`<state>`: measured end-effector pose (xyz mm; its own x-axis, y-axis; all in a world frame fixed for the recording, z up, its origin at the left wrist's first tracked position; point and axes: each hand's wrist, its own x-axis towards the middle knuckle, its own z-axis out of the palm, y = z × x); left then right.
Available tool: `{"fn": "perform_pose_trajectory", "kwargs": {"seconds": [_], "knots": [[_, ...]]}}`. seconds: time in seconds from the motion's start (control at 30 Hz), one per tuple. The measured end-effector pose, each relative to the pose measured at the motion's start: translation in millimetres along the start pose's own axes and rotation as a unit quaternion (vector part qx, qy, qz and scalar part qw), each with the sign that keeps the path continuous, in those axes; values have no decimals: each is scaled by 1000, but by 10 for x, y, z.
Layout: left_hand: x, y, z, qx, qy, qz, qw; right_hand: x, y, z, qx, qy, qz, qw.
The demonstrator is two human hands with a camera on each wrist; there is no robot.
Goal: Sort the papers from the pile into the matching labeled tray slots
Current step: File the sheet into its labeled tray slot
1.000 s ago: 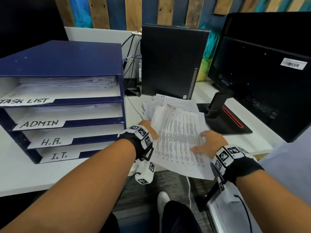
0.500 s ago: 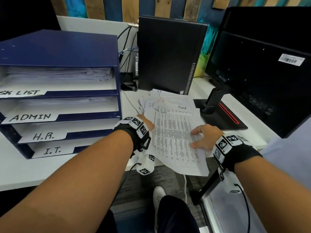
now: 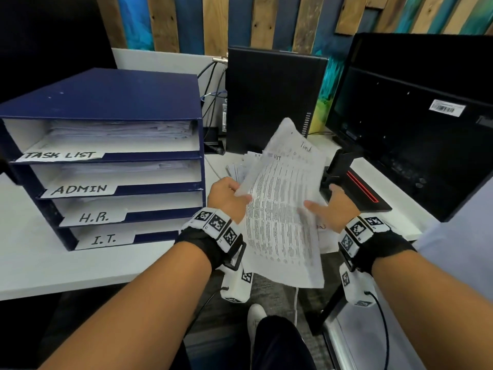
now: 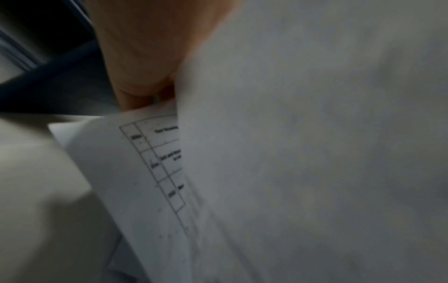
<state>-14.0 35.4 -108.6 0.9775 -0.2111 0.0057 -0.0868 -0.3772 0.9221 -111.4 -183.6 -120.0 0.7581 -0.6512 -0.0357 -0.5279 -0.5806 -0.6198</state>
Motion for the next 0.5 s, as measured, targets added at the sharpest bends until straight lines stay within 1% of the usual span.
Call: {"fn": "perform_pose_trajectory", "kwargs": {"seconds": [0.1, 0.13, 0.2, 0.23, 0.33, 0.43, 0.5], "knots": [[-155, -13, -108, -73, -28, 24, 997, -1, 6, -67, 146, 43, 0, 988], [-209, -21, -130, -91, -36, 28, 995, -27, -9, -97, 176, 58, -6, 983], [-308, -36, -173, -119, -49, 29, 991, -93, -44, -151, 202, 88, -26, 975], [-353, -54, -194, -122, -52, 30, 991, -135, -58, -169, 215, 92, -35, 972], [-470, -87, -272, -108, -48, 42, 992, -290, -48, -181, 266, 58, -54, 961], [-574, -122, -380, -89, -32, 57, 994, -484, -7, -158, 267, 24, -79, 960], [-633, -188, -458, -74, -27, 61, 995, -649, -11, -128, 285, 7, -94, 954]]}}
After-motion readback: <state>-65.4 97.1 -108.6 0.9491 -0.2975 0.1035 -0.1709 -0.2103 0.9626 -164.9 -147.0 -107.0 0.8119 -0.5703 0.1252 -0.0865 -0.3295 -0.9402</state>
